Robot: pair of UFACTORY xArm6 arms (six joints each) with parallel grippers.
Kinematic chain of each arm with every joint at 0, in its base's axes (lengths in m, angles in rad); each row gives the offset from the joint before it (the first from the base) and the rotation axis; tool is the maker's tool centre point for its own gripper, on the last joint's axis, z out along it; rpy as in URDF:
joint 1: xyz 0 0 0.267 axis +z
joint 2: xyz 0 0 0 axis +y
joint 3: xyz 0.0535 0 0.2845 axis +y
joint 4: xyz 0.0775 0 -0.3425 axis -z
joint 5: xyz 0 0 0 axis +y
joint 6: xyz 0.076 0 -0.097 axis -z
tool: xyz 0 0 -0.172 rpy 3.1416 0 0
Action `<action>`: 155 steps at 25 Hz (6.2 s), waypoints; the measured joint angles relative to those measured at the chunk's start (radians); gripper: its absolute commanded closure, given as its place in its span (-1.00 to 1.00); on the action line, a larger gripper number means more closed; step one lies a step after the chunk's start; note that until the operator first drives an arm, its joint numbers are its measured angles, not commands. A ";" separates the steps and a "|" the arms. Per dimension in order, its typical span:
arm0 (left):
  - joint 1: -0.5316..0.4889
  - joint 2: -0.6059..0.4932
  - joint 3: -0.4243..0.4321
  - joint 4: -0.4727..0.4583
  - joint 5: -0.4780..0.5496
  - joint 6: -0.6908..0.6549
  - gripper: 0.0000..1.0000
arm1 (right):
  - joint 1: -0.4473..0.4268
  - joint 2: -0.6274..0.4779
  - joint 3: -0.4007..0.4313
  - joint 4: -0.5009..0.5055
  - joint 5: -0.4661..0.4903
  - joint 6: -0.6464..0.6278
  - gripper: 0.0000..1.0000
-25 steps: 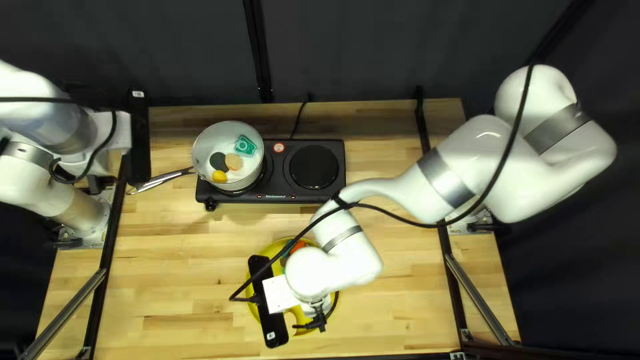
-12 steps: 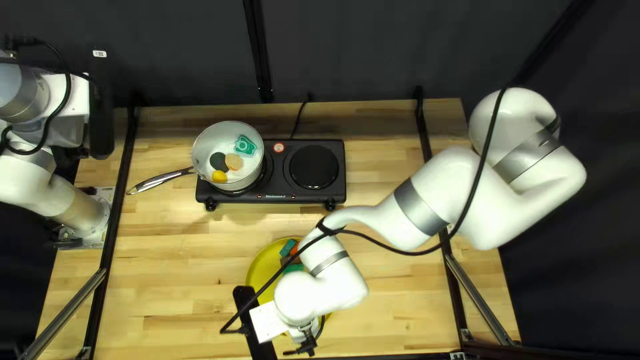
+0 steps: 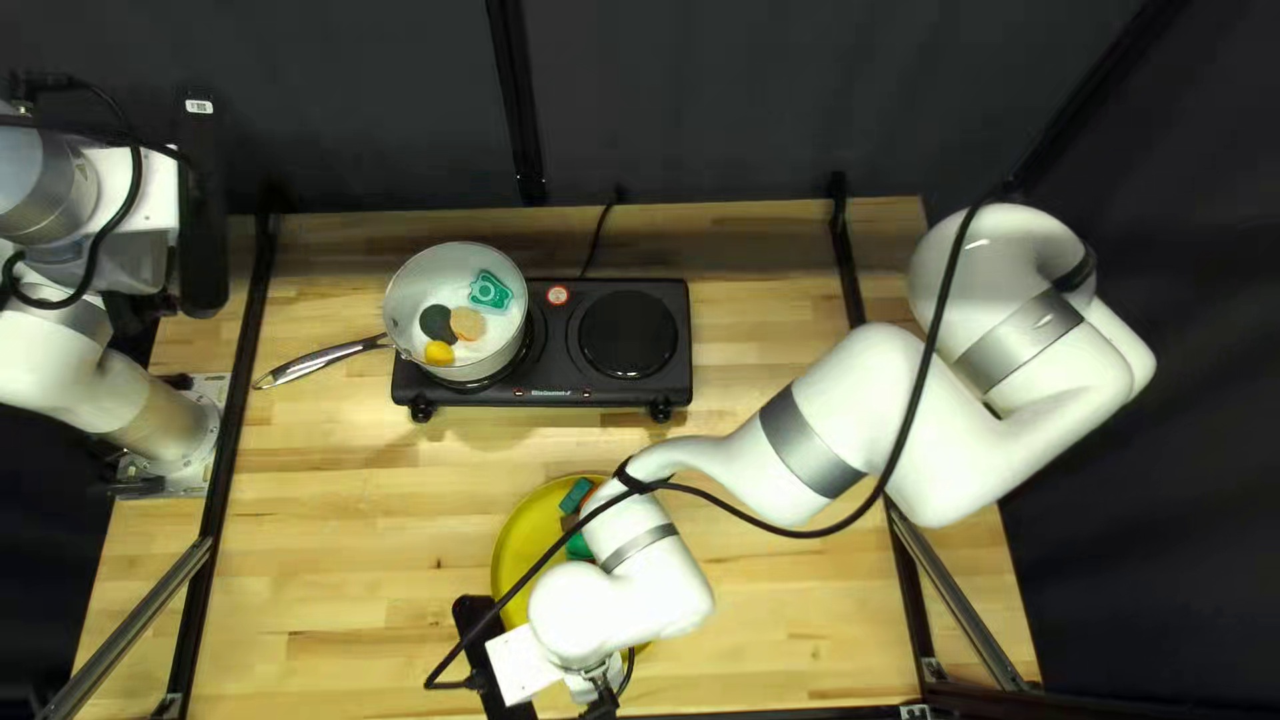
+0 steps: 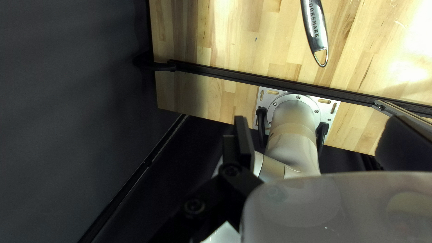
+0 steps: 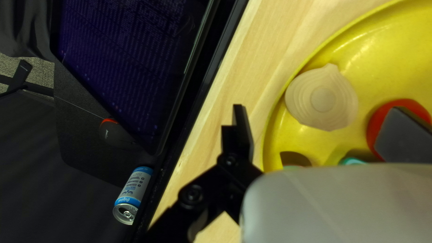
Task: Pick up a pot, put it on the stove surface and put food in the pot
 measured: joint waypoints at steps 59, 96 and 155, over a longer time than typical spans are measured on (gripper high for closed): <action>0.000 0.000 0.000 0.000 0.000 0.000 -1.00 | -0.030 -0.025 -0.131 -0.115 0.242 -0.027 -1.00; 0.000 0.000 0.000 0.000 0.000 0.000 -1.00 | -0.047 0.038 -0.012 -0.014 0.029 -0.194 -1.00; 0.000 0.000 0.000 0.000 0.000 0.000 -1.00 | -0.669 -0.111 -0.373 -0.101 0.483 -0.641 1.00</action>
